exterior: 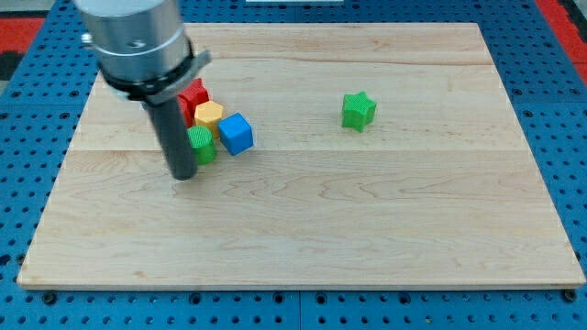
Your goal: Move the green circle and blue cube close to green star
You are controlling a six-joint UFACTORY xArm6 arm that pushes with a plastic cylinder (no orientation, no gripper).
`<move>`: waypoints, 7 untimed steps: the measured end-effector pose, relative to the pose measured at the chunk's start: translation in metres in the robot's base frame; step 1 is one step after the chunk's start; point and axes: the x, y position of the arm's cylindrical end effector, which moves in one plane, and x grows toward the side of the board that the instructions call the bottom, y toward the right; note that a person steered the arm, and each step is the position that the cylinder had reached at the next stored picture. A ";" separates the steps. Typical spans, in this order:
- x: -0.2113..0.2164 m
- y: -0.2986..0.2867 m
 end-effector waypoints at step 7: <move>-0.051 0.090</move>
